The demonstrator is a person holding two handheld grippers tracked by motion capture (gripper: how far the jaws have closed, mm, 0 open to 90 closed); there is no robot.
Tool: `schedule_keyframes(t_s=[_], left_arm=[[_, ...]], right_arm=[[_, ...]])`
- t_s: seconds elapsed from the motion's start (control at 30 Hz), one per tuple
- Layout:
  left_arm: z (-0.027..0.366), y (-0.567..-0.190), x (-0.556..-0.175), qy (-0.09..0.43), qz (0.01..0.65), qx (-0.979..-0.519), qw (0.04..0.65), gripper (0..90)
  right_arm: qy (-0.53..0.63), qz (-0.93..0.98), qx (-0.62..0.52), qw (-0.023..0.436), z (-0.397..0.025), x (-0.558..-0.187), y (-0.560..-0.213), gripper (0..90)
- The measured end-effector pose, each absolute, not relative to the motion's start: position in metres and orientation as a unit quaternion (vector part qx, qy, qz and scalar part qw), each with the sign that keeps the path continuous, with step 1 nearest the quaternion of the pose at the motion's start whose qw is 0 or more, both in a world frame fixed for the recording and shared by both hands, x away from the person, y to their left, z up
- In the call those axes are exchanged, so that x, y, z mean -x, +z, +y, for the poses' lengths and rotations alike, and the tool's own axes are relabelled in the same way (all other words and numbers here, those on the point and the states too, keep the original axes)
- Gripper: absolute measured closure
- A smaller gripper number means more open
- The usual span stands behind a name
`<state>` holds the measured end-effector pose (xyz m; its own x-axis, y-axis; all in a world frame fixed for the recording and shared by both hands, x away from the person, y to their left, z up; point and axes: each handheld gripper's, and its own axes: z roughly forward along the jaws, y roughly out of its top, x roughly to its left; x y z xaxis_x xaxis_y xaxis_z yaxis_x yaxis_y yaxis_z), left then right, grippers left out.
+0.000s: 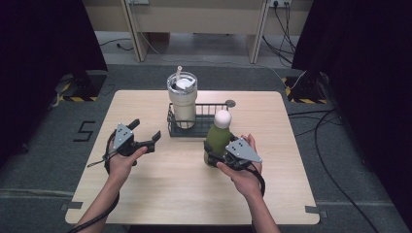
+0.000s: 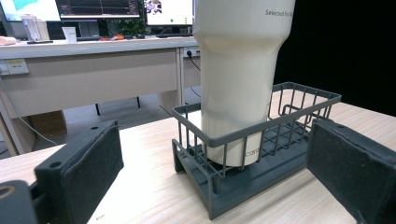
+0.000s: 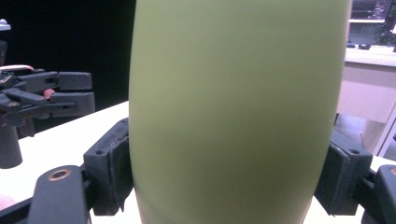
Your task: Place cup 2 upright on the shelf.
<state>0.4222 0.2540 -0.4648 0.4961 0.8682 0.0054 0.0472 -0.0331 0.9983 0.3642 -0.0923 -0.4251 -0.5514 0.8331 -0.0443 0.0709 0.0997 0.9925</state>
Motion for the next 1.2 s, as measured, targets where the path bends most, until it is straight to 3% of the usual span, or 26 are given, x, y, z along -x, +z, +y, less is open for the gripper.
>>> schedule_keyframes(t_s=[1.2], left_arm=[[0.256,-0.465,-0.423,0.346,0.368,-0.628,0.592,3.8]], right_arm=[[0.579,0.642,-0.354,0.357,-0.094,-0.394,-0.399,21.2]])
